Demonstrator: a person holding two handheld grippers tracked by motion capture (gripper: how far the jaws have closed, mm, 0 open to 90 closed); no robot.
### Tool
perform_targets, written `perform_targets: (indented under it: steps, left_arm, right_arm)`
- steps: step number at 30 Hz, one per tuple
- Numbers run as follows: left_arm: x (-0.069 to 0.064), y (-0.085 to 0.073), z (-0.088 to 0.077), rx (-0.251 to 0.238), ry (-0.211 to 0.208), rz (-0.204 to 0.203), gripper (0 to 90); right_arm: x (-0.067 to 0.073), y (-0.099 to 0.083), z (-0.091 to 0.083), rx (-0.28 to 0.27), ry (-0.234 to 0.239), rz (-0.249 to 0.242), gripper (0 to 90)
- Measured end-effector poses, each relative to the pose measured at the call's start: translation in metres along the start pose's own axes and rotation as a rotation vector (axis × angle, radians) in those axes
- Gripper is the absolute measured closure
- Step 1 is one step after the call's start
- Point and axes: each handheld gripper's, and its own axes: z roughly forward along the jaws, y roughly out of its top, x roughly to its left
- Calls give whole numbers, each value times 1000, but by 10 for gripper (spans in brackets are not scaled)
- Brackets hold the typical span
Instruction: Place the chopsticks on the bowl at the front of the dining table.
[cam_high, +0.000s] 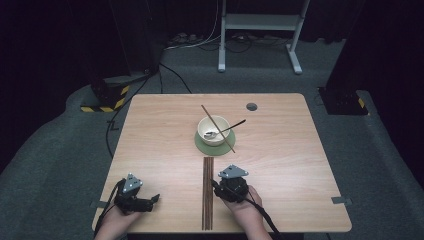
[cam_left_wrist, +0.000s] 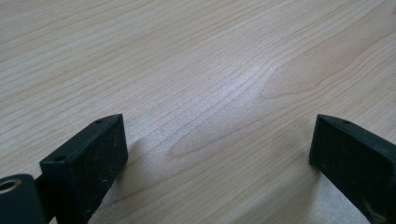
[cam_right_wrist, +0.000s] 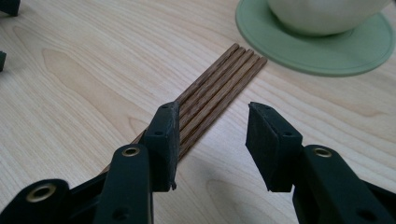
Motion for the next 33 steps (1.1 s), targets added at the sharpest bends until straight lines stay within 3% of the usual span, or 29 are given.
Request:
perform_targets:
  steps: [4,6,9,12,19,33]
  left_arm:
    - [0,0,0,0,-1,2,48]
    - [0,0,0,0,-1,2,48]
    - [-1,0,-1,0,1,1,50]
    - [-1,0,-1,-1,0,1,50]
    - [-1,0,-1,0,0,1,49]
    - [-1,-1,-1,-1,0,3,51]
  right_arm:
    - [1,-1,3,10,-2,21,556]
    - [2,-2,6,10,-5,-3,572]
    - [2,-3,9,18,-17,1,663]
    - [3,-4,12,29,-16,27,696]
    - [6,-4,24,46,-20,12,680]
    - [8,-6,28,70,-25,1,668]
